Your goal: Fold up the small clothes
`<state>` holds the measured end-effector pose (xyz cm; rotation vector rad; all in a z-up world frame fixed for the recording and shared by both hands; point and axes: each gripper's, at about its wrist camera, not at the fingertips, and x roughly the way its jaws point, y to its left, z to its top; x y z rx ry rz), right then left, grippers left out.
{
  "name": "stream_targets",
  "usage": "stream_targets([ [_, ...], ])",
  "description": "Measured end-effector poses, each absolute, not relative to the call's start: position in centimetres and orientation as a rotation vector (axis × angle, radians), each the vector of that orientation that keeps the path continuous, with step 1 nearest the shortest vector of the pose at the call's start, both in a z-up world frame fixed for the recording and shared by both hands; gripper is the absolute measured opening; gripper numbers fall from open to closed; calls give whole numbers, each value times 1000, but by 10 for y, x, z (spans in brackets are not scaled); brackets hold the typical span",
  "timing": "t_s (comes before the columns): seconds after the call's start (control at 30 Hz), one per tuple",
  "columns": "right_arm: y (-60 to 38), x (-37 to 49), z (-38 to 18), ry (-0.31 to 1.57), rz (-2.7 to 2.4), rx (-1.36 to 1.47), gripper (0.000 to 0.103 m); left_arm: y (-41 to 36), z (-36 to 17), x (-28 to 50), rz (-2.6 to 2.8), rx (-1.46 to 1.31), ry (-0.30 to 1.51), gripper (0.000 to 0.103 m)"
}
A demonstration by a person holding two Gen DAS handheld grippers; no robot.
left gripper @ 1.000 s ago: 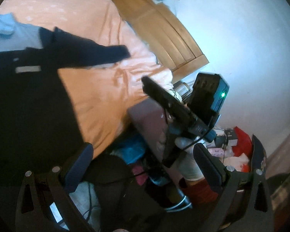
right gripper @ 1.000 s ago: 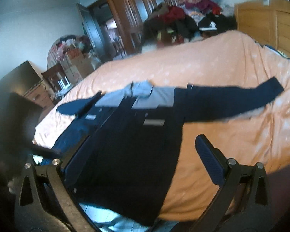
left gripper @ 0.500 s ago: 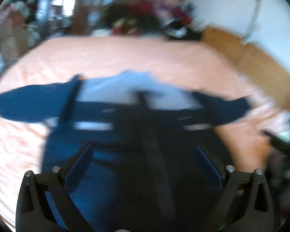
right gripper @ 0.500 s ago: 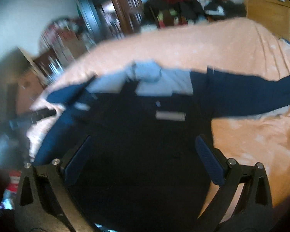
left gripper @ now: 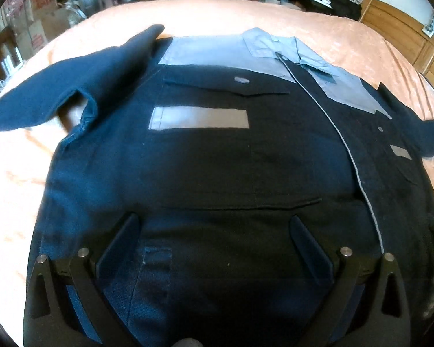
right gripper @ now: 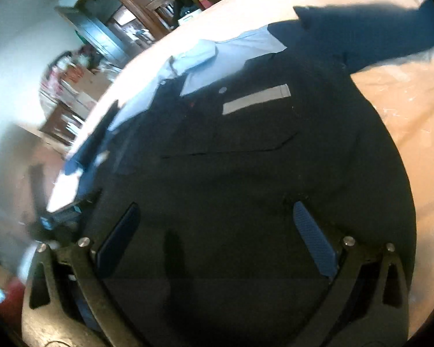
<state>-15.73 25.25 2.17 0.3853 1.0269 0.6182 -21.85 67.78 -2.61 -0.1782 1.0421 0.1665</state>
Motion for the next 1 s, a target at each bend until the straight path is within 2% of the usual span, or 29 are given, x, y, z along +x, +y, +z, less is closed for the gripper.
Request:
stream_targets([
  [0.13, 224, -141, 43, 1078, 643, 436, 103, 679, -23, -218, 162, -183, 1035, 103],
  [0.23, 184, -110, 69, 1010, 638, 454, 103, 676, -24, -220, 167, -169, 1029, 103],
  [0.37, 83, -47, 110, 871, 480, 433, 100, 675, -25, -220, 170, -161, 1022, 103],
  [0.43, 12, -14, 118, 831, 355, 512, 91, 675, -26, -220, 173, -156, 1018, 103],
  [0.47, -21, 0, 118, 818, 313, 579, 77, 675, -26, -219, 174, -154, 1016, 103],
  [0.5, -60, 12, 113, 801, 266, 665, 59, 675, -27, -219, 175, -153, 1015, 103],
  [0.57, -115, 28, 97, 808, 184, 794, 47, 675, -27, -217, 177, -149, 1014, 103],
  [0.7, -153, 43, 70, 875, 112, 849, 45, 675, -29, -216, 184, -146, 1015, 103],
  [1.0, -155, 49, 52, 938, 48, 736, 45, 674, -30, -216, 187, -141, 1015, 103],
])
